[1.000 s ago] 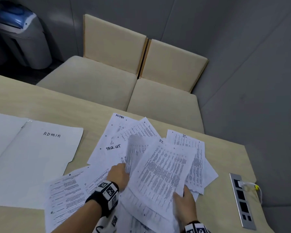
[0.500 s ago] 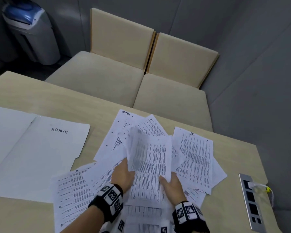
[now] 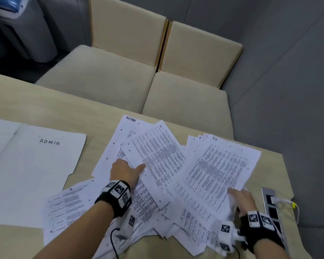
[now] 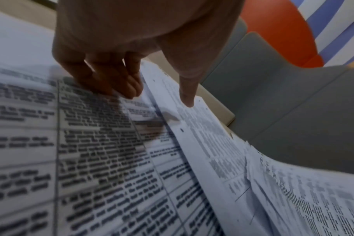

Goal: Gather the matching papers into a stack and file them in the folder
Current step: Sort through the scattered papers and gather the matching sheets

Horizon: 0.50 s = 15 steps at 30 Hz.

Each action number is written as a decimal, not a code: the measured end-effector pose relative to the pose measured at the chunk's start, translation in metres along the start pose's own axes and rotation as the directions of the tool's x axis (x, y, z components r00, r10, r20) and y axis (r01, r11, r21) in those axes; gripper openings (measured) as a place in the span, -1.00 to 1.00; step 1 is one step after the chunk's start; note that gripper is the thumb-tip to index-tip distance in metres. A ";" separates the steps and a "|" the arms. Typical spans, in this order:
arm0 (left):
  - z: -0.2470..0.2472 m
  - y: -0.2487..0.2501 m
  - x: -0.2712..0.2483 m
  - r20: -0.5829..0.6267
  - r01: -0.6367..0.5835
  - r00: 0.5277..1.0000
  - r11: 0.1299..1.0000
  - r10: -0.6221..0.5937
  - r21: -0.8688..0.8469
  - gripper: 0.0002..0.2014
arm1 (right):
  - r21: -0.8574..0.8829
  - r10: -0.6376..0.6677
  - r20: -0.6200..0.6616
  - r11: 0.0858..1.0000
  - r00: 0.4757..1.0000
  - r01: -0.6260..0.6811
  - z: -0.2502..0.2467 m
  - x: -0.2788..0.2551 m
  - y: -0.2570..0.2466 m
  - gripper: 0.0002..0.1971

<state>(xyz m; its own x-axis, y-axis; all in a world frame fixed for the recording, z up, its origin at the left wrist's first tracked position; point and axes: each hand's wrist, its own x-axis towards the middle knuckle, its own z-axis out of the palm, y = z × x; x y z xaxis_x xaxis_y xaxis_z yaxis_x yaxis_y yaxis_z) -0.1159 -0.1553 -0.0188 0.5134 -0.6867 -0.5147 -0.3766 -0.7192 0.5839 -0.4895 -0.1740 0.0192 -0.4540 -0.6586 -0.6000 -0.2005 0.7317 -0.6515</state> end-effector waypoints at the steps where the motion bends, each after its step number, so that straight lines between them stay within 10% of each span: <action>1: 0.007 0.002 0.003 -0.011 0.024 1.000 0.999 -0.024 0.044 -0.03 | -0.038 -0.002 -0.004 0.999 1.000 0.001 0.002 0.006 -0.002 -0.57; 7: 0.023 0.031 -0.006 0.016 0.087 0.995 0.959 -0.095 0.268 -0.44 | -0.092 0.035 -0.066 0.995 0.997 -0.041 0.020 0.035 -0.012 -0.49; 15: -0.004 0.010 -0.007 0.051 -0.073 0.995 0.969 0.087 -0.235 -0.64 | 0.081 -0.142 0.063 0.987 0.988 0.136 -0.043 -0.009 -0.047 -0.82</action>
<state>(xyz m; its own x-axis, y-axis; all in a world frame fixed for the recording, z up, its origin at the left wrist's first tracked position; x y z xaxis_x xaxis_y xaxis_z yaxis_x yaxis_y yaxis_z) -0.1201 -0.1578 -0.0069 0.4389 -0.7513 -0.4929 -0.2209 -0.6219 0.7513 -0.5136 -0.1948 0.0748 -0.3658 -0.7653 -0.5296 -0.1899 0.6184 -0.7626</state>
